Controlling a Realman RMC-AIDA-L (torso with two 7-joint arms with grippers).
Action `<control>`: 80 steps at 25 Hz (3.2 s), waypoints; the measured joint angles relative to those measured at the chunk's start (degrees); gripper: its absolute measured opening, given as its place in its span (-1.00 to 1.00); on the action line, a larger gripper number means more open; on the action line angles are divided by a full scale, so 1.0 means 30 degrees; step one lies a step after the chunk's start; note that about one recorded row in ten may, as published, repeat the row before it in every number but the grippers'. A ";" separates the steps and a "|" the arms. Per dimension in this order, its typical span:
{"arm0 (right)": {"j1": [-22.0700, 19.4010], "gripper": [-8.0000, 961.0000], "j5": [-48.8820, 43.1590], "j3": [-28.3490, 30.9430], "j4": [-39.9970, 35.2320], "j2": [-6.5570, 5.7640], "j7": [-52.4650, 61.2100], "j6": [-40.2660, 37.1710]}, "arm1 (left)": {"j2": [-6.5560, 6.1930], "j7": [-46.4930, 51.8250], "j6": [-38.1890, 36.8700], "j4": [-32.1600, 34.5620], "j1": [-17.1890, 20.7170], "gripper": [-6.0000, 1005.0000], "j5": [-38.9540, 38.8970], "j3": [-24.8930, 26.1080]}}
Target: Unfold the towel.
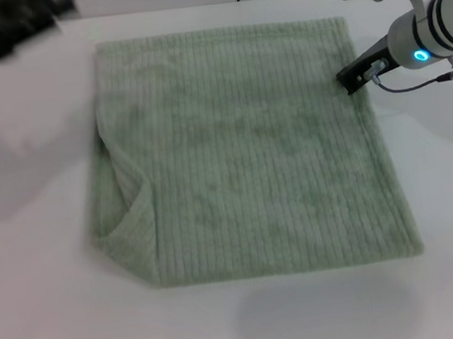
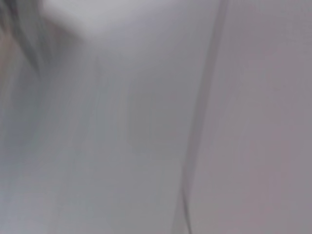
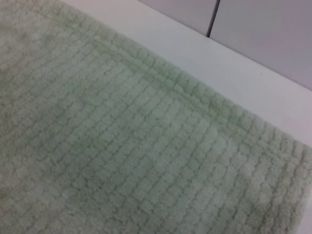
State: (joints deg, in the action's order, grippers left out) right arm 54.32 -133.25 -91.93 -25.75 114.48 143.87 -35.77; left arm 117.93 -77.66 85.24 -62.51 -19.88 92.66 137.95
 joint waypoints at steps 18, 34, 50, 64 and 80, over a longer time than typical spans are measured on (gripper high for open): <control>0.0143 -0.94 0.0000 -0.0032 -0.0001 0.0044 -0.0049 0.0000 | -0.0374 -0.2295 -0.0066 0.3428 -0.0405 0.74 -0.2849 0.1064; 0.0116 -0.94 -0.0011 0.0076 -0.0001 0.0042 -0.0205 -0.0001 | -0.0590 -0.2176 -0.0037 0.3454 -0.0744 0.73 -0.2199 0.0146; 0.0087 -0.94 -0.0029 0.0061 0.0007 0.0042 -0.0204 -0.0001 | -0.0686 -0.2146 -0.0024 0.3454 -0.0757 0.73 -0.2201 -0.0032; -0.0237 -0.90 -0.2062 0.0100 -0.0983 0.0307 0.0363 0.0644 | -0.0871 -0.2167 -0.0127 0.3465 -0.0749 0.73 -0.2184 -0.0575; -1.3128 -0.86 -1.1657 -0.2738 -1.3362 0.1612 0.2722 1.6273 | -0.0225 -0.2789 -0.2236 0.3546 -0.0862 0.73 -0.2144 -0.0546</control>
State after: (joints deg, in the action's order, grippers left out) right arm 14.94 -168.22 -100.14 -65.83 119.31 152.04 13.05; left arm 117.26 -86.02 78.53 -51.87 -22.47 86.23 136.31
